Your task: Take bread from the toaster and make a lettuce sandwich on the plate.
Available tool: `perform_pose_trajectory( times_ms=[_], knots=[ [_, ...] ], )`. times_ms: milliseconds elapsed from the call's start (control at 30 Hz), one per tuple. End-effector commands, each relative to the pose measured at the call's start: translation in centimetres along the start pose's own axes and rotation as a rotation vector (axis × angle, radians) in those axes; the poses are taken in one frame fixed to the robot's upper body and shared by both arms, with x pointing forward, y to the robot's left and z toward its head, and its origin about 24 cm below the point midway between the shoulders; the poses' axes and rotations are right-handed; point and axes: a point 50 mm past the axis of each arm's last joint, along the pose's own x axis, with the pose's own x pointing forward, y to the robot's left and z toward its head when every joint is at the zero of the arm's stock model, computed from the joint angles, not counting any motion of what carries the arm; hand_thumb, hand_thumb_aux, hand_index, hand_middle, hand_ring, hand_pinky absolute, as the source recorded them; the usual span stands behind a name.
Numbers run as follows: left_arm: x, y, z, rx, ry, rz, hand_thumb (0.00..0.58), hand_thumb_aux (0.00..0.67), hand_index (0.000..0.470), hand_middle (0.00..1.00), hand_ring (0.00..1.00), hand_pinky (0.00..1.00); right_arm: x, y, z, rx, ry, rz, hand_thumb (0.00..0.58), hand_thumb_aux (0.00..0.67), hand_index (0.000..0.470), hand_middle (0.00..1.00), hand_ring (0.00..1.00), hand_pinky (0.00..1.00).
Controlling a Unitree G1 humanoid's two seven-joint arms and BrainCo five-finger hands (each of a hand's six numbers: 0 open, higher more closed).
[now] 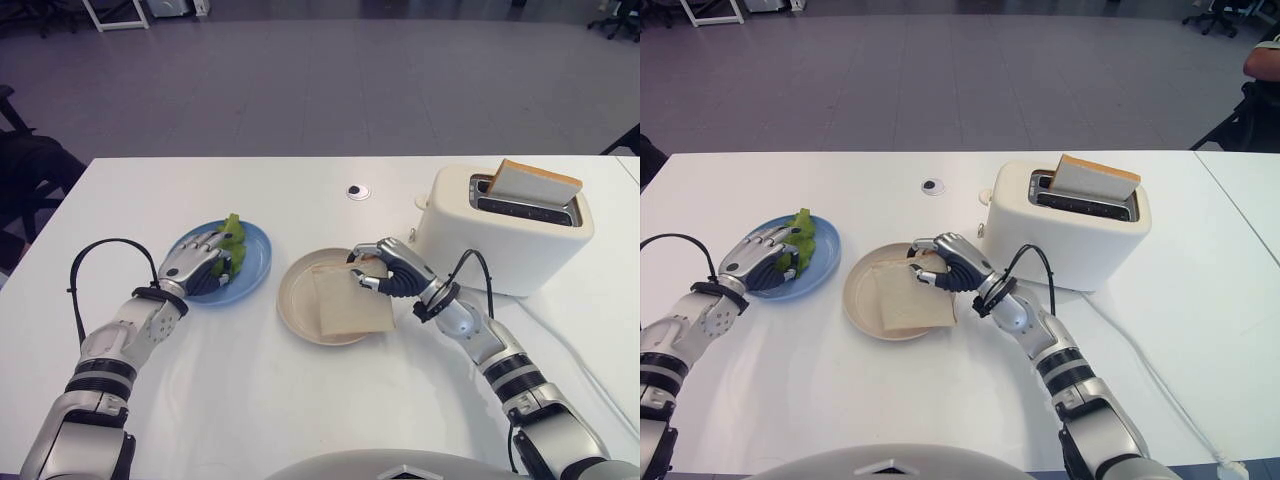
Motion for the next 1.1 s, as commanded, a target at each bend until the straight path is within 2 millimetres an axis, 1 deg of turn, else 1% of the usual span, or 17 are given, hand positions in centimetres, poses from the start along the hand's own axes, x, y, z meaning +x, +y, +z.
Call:
perform_pose_trajectory(
  times_ms=[33, 133, 167, 200, 233, 267, 300, 367, 400, 433, 567, 667, 900, 1000, 1033, 1067, 1100],
  knots=[
    [-0.1, 0.2, 1.0, -0.058, -0.085, 0.017, 0.580, 0.670, 0.470, 0.00, 0.00, 0.00, 0.4, 0.1, -0.6, -0.058, 0.016, 0.015, 0.580, 0.670, 0.470, 1.00, 1.00, 1.00],
    [-0.1, 0.2, 0.7, -0.059, -0.078, 0.021, 0.580, 0.670, 0.470, 0.00, 0.00, 0.00, 0.6, 0.5, -1.1, -0.114, 0.038, 0.030, 0.580, 0.670, 0.470, 1.00, 1.00, 1.00],
    [-0.2, 0.0, 0.4, -0.048, -0.056, 0.013, 0.576, 0.615, 0.431, 0.00, 0.00, 0.00, 0.6, 0.7, -1.2, -0.125, 0.039, 0.035, 0.580, 0.670, 0.470, 1.00, 1.00, 1.00],
    [-0.3, -0.1, -0.1, -0.037, -0.031, 0.008, 0.268, 0.179, 0.125, 0.00, 0.00, 0.00, 0.7, 1.0, -1.1, -0.129, 0.037, 0.038, 0.580, 0.657, 0.461, 1.00, 1.00, 1.00],
    [-0.4, -0.2, -0.5, -0.027, -0.011, 0.004, 0.049, 0.029, 0.020, 0.00, 0.00, 0.00, 0.7, 1.2, -1.1, -0.129, 0.033, 0.041, 0.578, 0.628, 0.441, 1.00, 1.00, 1.00],
    [-0.5, -0.2, -0.8, -0.018, 0.007, 0.005, 0.000, 0.000, 0.000, 0.00, 0.00, 0.00, 0.8, 1.3, -1.1, -0.129, 0.030, 0.044, 0.556, 0.533, 0.374, 1.00, 1.00, 1.00],
    [-0.6, -0.2, -1.0, -0.013, 0.016, 0.007, 0.000, 0.000, 0.000, 0.00, 0.00, 0.00, 0.8, 1.5, -1.1, -0.131, 0.030, 0.047, 0.523, 0.460, 0.323, 1.00, 1.00, 1.00],
    [-0.7, -0.1, -1.4, 0.002, 0.039, 0.024, 0.000, 0.000, 0.000, 0.00, 0.00, 0.00, 0.8, 1.8, -1.3, -0.149, 0.036, 0.058, 0.379, 0.276, 0.194, 1.00, 1.00, 1.00],
    [-0.8, 0.1, -1.7, 0.012, 0.052, 0.034, 0.000, 0.000, 0.000, 0.00, 0.00, 0.00, 0.8, 1.9, -1.3, -0.158, 0.038, 0.061, 0.244, 0.160, 0.112, 1.00, 1.00, 1.00],
    [-0.8, 0.2, -1.9, 0.024, 0.065, 0.045, 0.000, 0.000, 0.000, 0.00, 0.00, 0.00, 0.8, 1.9, -1.3, -0.167, 0.037, 0.060, 0.000, 0.000, 0.000, 1.00, 1.00, 1.00],
    [-0.9, 0.8, -2.4, 0.059, 0.101, 0.066, 0.000, 0.000, 0.000, 0.00, 0.00, 0.00, 1.0, 1.9, -1.1, -0.187, 0.023, 0.038, 0.000, 0.000, 0.000, 1.00, 1.00, 1.00],
    [-1.0, 0.6, -2.6, 0.085, 0.124, 0.045, 0.000, 0.000, 0.000, 0.00, 0.00, 0.00, 1.1, 1.5, -0.9, -0.190, 0.014, 0.003, 0.000, 0.000, 0.000, 1.00, 1.00, 1.00],
    [-1.1, -1.3, -2.1, 0.084, 0.118, -0.090, 0.000, 0.000, 0.000, 0.00, 0.00, 0.00, 1.4, -0.3, 0.1, -0.151, -0.031, -0.146, 0.000, 0.000, 0.000, 1.00, 1.00, 1.00],
    [-1.2, -2.3, -1.9, 0.074, 0.111, -0.150, 0.009, 0.005, 0.004, 0.00, 0.00, 0.00, 1.5, -1.2, 0.6, -0.119, -0.049, -0.205, 0.000, 0.000, 0.000, 0.95, 0.95, 0.95],
    [-1.3, -2.5, -1.8, 0.071, 0.108, -0.168, 0.136, 0.084, 0.059, 0.00, 0.00, 0.00, 1.5, -1.4, 0.7, -0.111, -0.054, -0.220, 0.000, 0.000, 0.000, 0.88, 0.88, 0.88],
    [-1.3, -2.7, -1.8, 0.068, 0.104, -0.178, 0.374, 0.271, 0.190, 0.00, 0.00, 0.00, 1.5, -1.5, 0.8, -0.105, -0.058, -0.230, 0.000, 0.000, 0.000, 0.79, 0.79, 0.79],
    [-1.3, -2.8, -1.8, 0.066, 0.100, -0.182, 0.487, 0.402, 0.282, 0.00, 0.00, 0.00, 1.5, -1.7, 0.9, -0.101, -0.060, -0.236, 0.000, 0.000, 0.000, 0.66, 0.66, 0.66]
  ],
)
